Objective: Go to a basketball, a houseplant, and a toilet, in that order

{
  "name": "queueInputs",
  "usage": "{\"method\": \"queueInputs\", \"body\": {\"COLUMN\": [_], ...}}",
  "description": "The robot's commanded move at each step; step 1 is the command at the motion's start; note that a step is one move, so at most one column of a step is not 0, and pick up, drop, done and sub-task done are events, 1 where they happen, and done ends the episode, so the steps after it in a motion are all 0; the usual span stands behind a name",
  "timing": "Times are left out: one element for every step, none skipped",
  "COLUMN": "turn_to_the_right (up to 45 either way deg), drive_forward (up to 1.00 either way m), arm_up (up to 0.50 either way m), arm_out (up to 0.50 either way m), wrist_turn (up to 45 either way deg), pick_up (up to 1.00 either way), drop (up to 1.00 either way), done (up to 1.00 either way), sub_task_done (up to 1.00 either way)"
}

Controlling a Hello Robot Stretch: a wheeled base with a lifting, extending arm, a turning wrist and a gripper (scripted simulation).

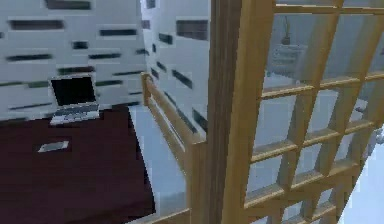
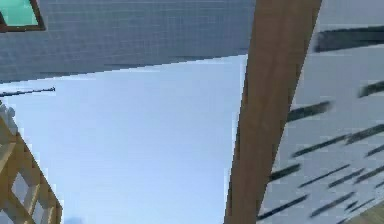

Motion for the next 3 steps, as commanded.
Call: {"method": "queueInputs", "body": {"turn_to_the_right": [45.0, 15.0, 0.0], "drive_forward": [0.00, 0.00, 0.25], "arm_up": [0.00, 0.00, 0.00], "arm_out": [0.00, 0.00, 0.00], "wrist_turn": [0.0, 0.0, 0.0], "pick_up": [0.00, 0.00, 0.00], "drop": [0.00, 0.00, 0.00], "done": [0.00, 0.00, 0.00], "sub_task_done": [0.00, 0.00, 0.00]}}
